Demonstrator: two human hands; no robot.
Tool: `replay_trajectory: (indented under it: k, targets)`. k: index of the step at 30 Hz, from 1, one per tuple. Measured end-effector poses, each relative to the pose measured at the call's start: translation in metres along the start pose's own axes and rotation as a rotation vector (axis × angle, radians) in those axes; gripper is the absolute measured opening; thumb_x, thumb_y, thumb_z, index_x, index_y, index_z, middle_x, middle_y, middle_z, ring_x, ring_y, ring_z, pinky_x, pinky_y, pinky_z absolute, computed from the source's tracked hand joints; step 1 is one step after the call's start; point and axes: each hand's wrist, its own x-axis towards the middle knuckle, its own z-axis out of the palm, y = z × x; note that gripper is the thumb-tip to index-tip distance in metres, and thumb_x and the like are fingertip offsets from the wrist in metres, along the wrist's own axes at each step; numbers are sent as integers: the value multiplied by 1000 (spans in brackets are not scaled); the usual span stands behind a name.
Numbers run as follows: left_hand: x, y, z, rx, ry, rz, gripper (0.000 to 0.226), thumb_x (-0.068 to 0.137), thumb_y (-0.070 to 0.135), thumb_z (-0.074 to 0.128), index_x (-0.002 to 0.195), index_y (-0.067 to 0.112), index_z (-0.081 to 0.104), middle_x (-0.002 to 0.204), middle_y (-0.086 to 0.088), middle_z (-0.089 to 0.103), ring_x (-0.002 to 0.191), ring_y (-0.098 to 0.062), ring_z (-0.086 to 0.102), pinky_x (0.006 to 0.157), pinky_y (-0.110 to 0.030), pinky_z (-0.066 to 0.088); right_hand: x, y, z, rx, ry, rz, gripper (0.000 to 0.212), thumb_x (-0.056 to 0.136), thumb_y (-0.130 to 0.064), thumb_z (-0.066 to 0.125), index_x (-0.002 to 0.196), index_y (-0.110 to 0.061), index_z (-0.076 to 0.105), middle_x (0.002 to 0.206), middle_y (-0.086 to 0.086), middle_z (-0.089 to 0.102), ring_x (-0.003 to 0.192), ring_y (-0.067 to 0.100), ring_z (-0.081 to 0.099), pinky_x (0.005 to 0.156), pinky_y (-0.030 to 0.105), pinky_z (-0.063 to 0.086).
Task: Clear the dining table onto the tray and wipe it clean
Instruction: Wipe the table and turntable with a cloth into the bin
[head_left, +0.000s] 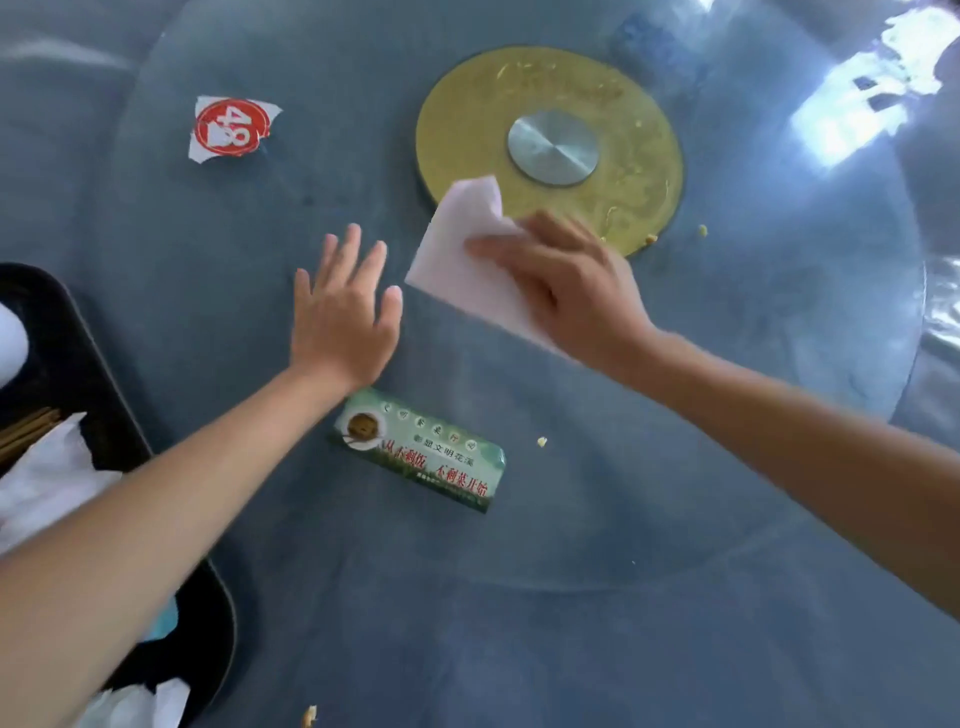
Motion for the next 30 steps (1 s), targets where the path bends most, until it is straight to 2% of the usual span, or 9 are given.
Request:
replay_trajectory:
  k: [4,7,11,14,17,20,23,26,30]
  targets:
    - [-19,25,24,102,53,-47,58,106,43,19,162,31,13,171,3,7,157,-21,0,125,-52,1,76,98,24,-129,-96,251,37,103,-25,46,129,-33,70,119,7,62,108,34,60,77,38,44]
    - [-11,11,24,100,69,-19,55,106,40,18,161,32,18,170,5,13,157,-21,5,125,-52,5,63,88,57,-202,-160,320,34,106,-33,45,133,-38,66,127,5,58,119,32,54,85,37,43]
    - [-1,-3,18,124,66,44,54,107,39,19,161,32,18,170,6,13,157,-21,4,125,-52,5,0,22,72,-172,-151,107,35,93,-16,63,125,-27,72,111,9,65,94,36,59,70,36,40]
    - [9,-17,9,102,47,89,54,107,37,20,160,31,20,170,4,15,157,-21,6,124,-53,5,-87,-34,61,-40,-277,-37,55,79,-15,77,133,-20,68,117,5,65,84,30,50,63,40,42]
    - [20,-29,5,94,45,113,53,107,37,22,159,30,24,169,3,17,157,-22,8,124,-55,5,-177,-95,38,87,-379,-192,46,90,-9,58,134,-20,68,124,-2,62,79,25,45,60,38,37]
    - [24,-30,-3,112,72,145,50,106,28,31,155,18,37,166,-5,27,155,-28,16,122,-60,8,-191,-107,13,153,-371,-316,43,100,-3,51,133,-22,70,119,-3,69,74,23,47,62,34,36]
    - [15,6,-5,-49,83,115,47,100,17,41,145,11,51,162,-10,35,153,-30,24,122,-58,14,-113,-50,-5,128,-158,-162,51,93,4,52,132,-22,71,117,3,69,78,29,53,66,34,36]
    - [2,47,10,-173,-44,71,51,105,28,32,155,20,37,168,-3,20,157,-23,9,125,-54,5,-1,51,-11,-54,8,54,48,92,-4,52,129,-24,73,108,11,68,89,37,60,73,37,43]
    - [-7,47,32,72,37,127,55,106,39,19,160,31,20,170,6,14,157,-20,4,126,-52,3,76,166,-9,-180,-142,235,40,101,-20,47,132,-30,70,118,13,63,114,38,56,88,36,39]
